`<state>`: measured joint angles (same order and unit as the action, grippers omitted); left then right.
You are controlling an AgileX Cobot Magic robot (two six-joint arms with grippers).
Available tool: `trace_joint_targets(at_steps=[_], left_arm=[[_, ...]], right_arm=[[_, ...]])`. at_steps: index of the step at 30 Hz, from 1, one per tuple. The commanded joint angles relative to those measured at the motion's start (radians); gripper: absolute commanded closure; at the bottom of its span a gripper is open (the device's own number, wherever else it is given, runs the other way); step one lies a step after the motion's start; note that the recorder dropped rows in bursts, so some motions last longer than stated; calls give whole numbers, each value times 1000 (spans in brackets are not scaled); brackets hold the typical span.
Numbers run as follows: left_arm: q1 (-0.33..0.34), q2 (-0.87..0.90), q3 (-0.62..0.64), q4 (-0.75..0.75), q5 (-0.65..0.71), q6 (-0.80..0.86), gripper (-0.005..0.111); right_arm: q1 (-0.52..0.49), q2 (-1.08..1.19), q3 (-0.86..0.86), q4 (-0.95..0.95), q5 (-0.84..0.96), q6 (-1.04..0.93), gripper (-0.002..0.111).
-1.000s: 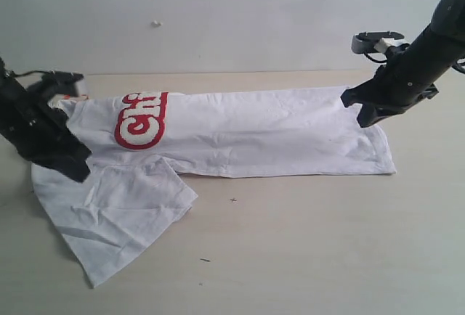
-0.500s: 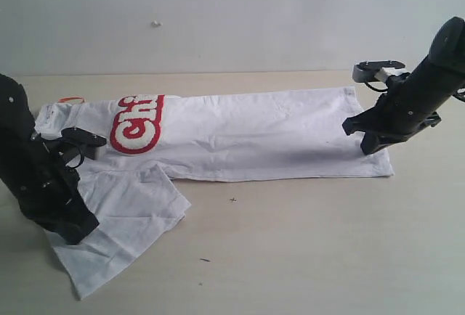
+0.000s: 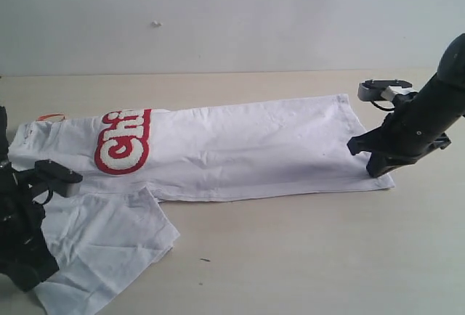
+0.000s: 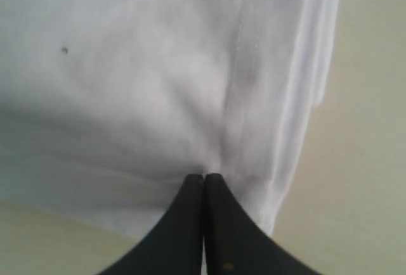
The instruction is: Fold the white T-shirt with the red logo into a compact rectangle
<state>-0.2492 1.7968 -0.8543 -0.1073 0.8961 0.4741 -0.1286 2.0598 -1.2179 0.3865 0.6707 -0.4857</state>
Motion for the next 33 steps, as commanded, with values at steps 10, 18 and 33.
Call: trace_joint_targets(at_steps=[10, 18, 33], left_arm=[[40, -266, 13, -11, -352, -201, 107], [41, -128, 25, -30, -544, -225, 107], [41, -150, -19, -32, -465, -225, 107]], right_arm=[[61, -230, 112, 24, -75, -11, 108], [112, -91, 114, -77, -124, 51, 108], [112, -265, 286, -205, -114, 202, 108]])
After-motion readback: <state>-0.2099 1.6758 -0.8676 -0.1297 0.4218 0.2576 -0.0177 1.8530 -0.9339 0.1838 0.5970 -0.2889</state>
